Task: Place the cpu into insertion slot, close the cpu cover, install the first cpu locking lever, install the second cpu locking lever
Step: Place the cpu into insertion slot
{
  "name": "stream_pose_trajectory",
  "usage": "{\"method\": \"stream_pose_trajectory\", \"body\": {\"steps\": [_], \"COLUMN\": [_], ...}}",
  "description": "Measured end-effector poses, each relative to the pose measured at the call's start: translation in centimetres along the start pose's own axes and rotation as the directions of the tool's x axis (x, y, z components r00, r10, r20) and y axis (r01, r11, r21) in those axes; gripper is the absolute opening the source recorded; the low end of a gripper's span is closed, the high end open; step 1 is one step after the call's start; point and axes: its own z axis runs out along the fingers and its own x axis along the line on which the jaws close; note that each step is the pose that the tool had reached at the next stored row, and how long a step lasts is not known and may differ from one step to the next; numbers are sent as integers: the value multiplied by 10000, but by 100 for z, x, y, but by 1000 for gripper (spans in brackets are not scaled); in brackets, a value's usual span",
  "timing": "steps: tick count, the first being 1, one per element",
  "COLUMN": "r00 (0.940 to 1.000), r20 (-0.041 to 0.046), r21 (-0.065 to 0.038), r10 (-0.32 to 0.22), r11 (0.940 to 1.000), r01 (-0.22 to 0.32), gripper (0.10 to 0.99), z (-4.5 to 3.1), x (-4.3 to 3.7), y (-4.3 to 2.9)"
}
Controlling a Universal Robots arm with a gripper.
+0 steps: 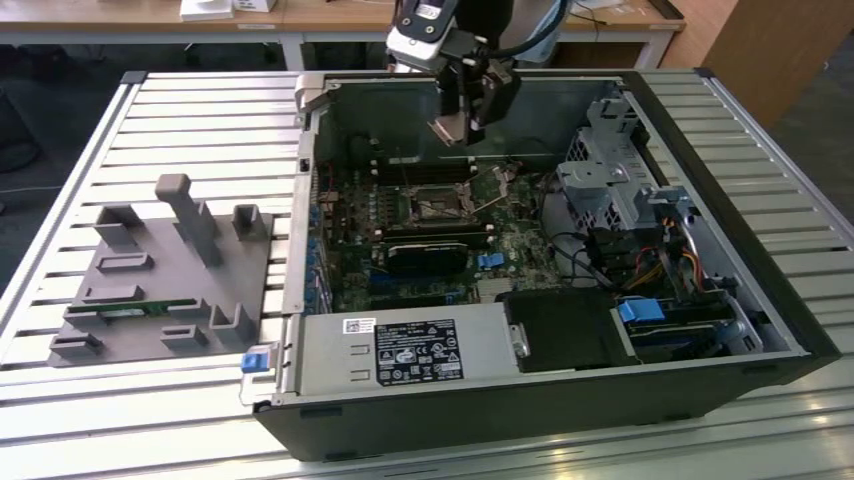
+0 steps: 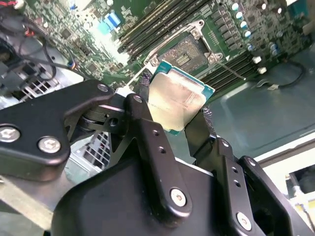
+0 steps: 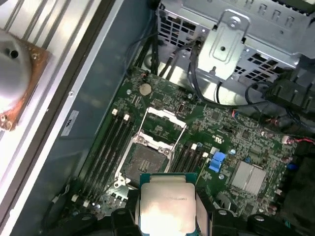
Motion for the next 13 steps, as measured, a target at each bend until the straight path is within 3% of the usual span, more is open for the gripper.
{"method": "stream_pose_trajectory", "body": {"steps": [7, 13], "r00": [9949, 9925], "r20": [71, 84], "r21": [-4, 79], "r10": [1009, 1217], "r11": [9949, 9925], "r01": [-1009, -1217], "gripper": [541, 541], "z": [41, 77], "x": [-1, -1], "y": [-3, -6]}}
